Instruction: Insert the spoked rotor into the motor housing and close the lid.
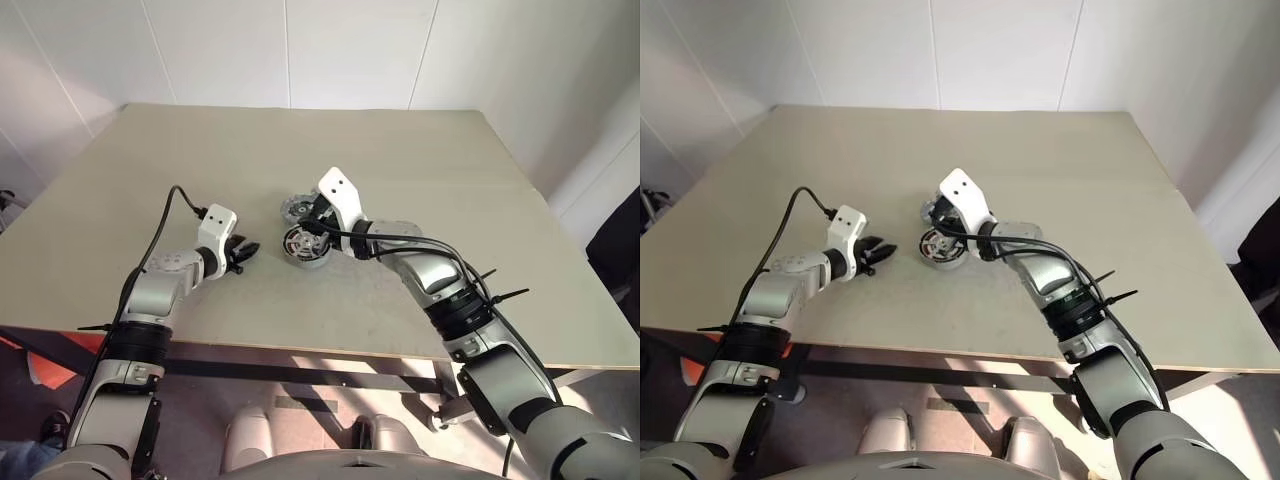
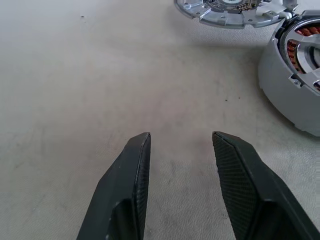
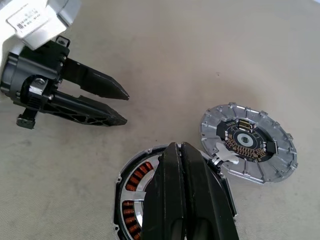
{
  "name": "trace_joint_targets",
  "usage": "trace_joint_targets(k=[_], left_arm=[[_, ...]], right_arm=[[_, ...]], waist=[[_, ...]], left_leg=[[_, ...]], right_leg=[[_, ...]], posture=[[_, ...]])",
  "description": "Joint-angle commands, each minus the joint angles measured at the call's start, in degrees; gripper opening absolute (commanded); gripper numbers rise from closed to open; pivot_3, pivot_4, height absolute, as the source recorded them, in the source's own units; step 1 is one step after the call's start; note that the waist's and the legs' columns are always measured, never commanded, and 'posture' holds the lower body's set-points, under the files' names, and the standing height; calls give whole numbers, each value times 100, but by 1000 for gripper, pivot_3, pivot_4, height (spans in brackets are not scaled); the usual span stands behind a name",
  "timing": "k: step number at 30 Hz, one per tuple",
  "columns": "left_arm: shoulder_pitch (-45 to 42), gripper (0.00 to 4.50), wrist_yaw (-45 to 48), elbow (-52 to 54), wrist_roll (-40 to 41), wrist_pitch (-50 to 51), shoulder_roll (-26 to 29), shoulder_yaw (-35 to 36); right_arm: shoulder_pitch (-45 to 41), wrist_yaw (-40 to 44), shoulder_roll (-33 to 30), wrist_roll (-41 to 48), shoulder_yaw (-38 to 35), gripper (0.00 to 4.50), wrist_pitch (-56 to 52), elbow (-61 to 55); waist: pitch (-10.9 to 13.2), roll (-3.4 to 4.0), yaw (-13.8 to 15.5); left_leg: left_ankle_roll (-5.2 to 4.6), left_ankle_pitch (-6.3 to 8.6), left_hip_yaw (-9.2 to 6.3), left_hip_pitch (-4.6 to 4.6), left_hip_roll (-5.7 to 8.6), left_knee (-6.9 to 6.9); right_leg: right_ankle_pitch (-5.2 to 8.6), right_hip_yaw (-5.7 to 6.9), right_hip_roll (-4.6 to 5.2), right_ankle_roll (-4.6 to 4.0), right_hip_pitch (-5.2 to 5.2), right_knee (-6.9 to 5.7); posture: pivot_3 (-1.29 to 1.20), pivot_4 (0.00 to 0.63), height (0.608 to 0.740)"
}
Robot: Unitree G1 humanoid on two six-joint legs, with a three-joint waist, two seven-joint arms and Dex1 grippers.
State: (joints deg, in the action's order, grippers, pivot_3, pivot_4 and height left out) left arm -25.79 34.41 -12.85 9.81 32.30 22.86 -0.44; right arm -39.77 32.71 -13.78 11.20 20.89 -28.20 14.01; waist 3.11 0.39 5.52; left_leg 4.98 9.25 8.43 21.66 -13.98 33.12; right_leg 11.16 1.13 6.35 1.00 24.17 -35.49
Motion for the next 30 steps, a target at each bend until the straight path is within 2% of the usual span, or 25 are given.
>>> trace_joint_targets(k=[1, 6, 10, 16, 18, 20, 23, 25, 30], left_arm=[[-14, 2064, 80, 442, 139, -37, -30, 19], [-21, 2064, 32, 589, 79, 17, -18, -31], [-105, 2064, 39, 685, 155, 87, 1, 46], [-199, 2064, 70, 574, 170, 32, -42, 20], [-257, 2064, 95, 536, 189, 17, -63, 14], [-332, 2064, 129, 482, 186, -11, -81, -22], [-452, 2064, 156, 431, 182, -5, -132, -70], [-495, 2064, 151, 425, 181, 6, -162, -85], [-472, 2064, 96, 463, 174, 28, -221, -95]], right_arm=[[14, 4, 277, -129, -93, 28, 30, 582], [123, -121, 386, -577, -26, 28, 316, 1315], [111, 212, 341, -287, -406, 28, 611, 779], [-414, 1515, -340, -55, -564, 28, 1042, -232], [-718, 2066, -676, -216, -443, 28, 1441, -143], [-1131, 2818, -1147, -741, -32, 28, 2556, 354], [-1830, 3532, -1457, -1635, 693, 611, 4011, 1561], [-2159, 3699, -1392, -2114, 1060, 1303, 4834, 2257], [-2593, 3858, -1040, -2696, 1410, 2967, 5967, 3384]], waist=[[0, 0, -4], [-4, -3, -15], [-3, -2, -4], [0, 0, -6], [0, -1, -4], [-1, -1, -4], [-2, -4, -13], [-2, -4, -23], [-1, -4, -44]], left_leg=[[0, 0, 0, 0, 0, 0], [-5, 3, 1, -21, -2, -2], [-18, 11, 1, -57, -2, -3], [-18, 10, 1, -47, -1, -1], [-18, 10, 1, -43, -3, -3], [-23, 13, 1, -43, -3, -3], [-37, 22, 4, -38, -3, 3], [-40, 23, 4, -34, -4, 9], [-44, 24, 4, 13, -5, 24]], right_leg=[[0, 0, 0, 0, -1, 0], [1, -1, -2, -1, -15, -1], [2, -1, 0, 1, -54, -1], [1, -1, 0, 0, -48, -1], [1, -1, -2, -1, -41, -2], [1, 0, -3, -2, -40, 0], [2, 0, -2, -3, -38, 5], [2, 2, -1, -4, -37, 4], [0, 3, -1, -7, 8, -9]], posture=[[0, 0, 740], [0, 0, 740], [0, 0, 740], [0, 0, 740], [0, 0, 740], [0, 0, 740], [0, 0, 740], [0, 0, 740], [0, 0, 740]])
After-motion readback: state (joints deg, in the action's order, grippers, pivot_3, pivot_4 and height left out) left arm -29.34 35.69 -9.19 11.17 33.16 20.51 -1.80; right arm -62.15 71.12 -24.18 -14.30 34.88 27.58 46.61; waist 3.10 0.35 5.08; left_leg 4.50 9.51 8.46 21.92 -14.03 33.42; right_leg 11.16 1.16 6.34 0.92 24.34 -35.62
